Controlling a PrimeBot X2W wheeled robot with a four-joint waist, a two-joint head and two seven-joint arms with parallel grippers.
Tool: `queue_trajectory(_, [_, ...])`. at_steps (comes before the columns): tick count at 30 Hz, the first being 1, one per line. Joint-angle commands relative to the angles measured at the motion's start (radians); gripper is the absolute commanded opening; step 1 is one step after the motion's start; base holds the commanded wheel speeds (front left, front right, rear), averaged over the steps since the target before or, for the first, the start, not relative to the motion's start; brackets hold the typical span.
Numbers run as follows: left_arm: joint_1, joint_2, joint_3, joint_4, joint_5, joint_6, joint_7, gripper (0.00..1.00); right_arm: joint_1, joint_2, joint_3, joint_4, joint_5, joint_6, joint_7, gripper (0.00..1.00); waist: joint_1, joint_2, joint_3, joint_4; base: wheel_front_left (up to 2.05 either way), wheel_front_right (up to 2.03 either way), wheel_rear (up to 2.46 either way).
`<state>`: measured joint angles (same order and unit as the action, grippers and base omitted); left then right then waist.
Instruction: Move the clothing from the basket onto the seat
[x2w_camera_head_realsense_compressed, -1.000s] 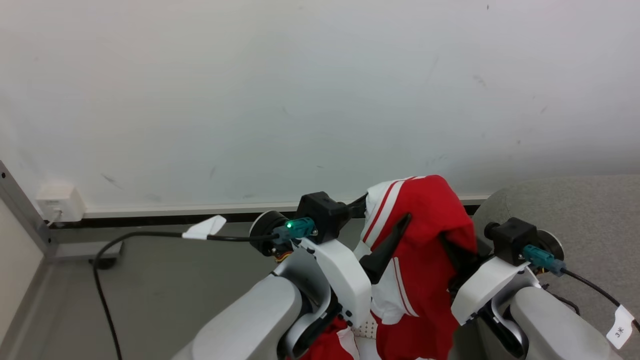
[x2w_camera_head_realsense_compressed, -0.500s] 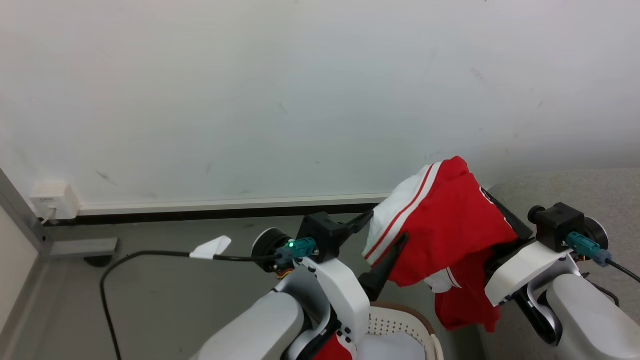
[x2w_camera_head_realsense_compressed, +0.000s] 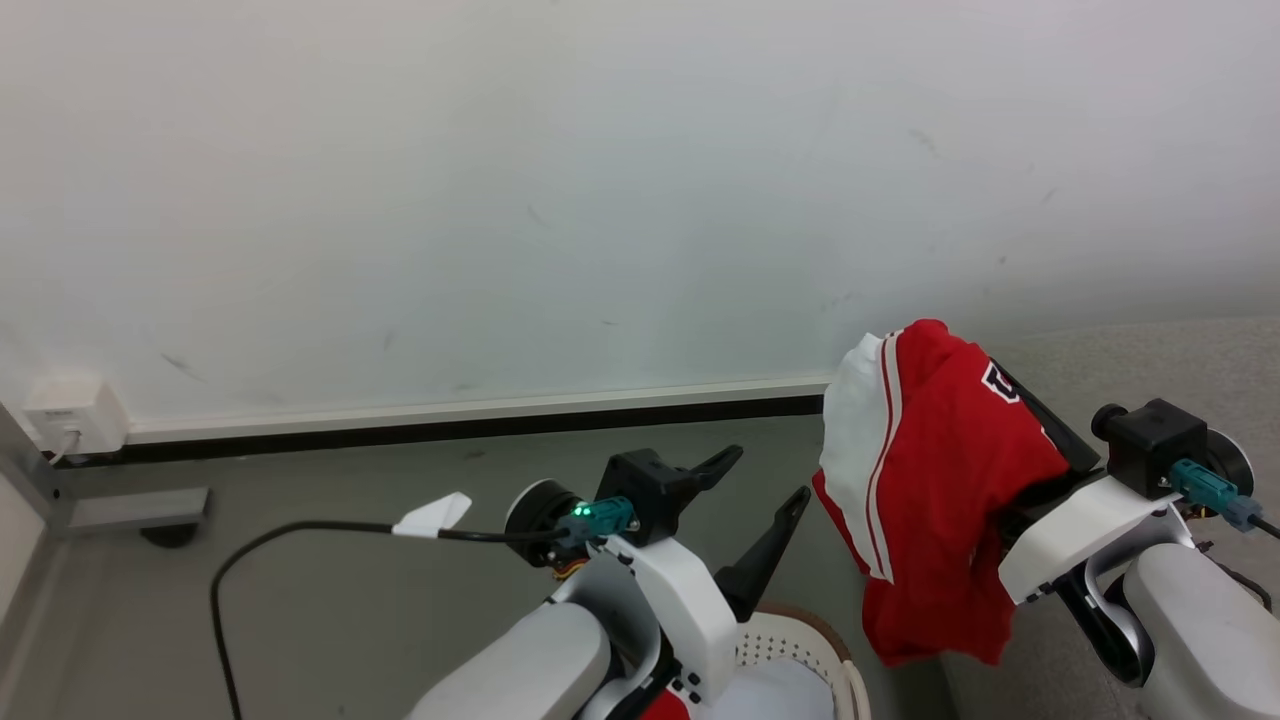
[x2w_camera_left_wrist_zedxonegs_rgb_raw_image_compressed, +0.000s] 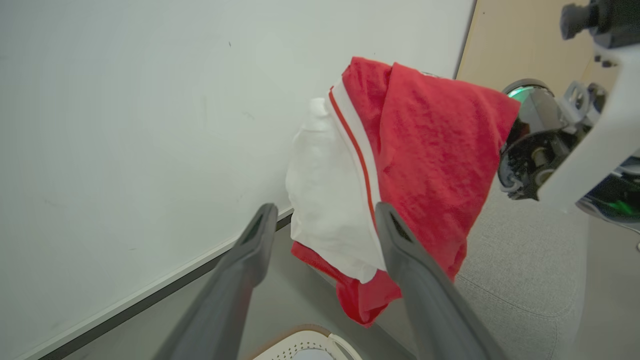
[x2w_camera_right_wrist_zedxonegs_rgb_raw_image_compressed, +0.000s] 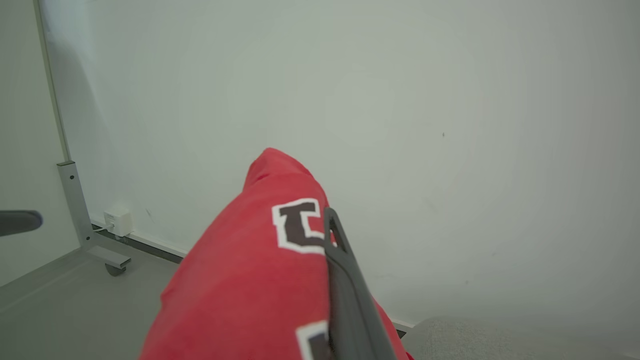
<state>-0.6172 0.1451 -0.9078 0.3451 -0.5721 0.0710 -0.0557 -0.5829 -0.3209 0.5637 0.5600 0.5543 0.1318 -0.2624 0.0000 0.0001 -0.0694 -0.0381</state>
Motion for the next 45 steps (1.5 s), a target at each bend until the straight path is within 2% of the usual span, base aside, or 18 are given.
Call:
queue_trajectory(1, [0.009, 0.002, 0.001, 0.005, 0.001, 0.0, -0.01, 1.0, 0.012, -0.009, -0.006, -0.005, -0.006, -0.002, -0.004, 0.0, 0.0, -0.0001, 0.001, -0.006, 0.0, 0.0, 0.0])
queue_trajectory(9, [0.008, 0.001, 0.001, 0.018, -0.009, -0.001, -0.015, 1.0, 0.003, -0.024, -0.012, -0.01, -0.007, -0.002, -0.004, 0.0, 0.0, -0.0001, 0.014, -0.062, 0.0, 0.0, 0.0])
queue_trajectory(22, [-0.009, -0.024, -0.014, 0.033, -0.016, -0.008, -0.038, 1.0, -0.007, -0.073, -0.037, -0.032, 0.004, -0.002, -0.004, 0.0, 0.0, -0.0001, 0.065, -0.215, 0.0, 0.0, 0.0])
queue_trajectory(28, [-0.022, -0.035, -0.022, 0.043, -0.018, -0.016, -0.052, 1.0, 0.0, -0.092, -0.046, -0.044, 0.011, -0.002, -0.004, 0.0, 0.0, -0.0001, 0.087, -0.263, 0.0, 0.0, 0.0])
queue_trajectory(35, [-0.059, -0.045, -0.037, 0.044, 0.001, -0.024, -0.053, 1.0, -0.024, -0.124, -0.072, -0.055, 0.013, -0.002, -0.003, 0.0, 0.0, -0.0001, 0.16, -0.255, 0.0, 0.0, 0.0])
queue_trajectory(45, [-0.197, -0.05, -0.05, 0.035, 0.046, -0.05, -0.04, 1.0, -0.268, -0.203, -0.184, -0.006, -0.015, -0.002, 0.051, 0.0, 0.0, -0.0001, 0.442, -0.16, 0.0, 0.0, 0.0])
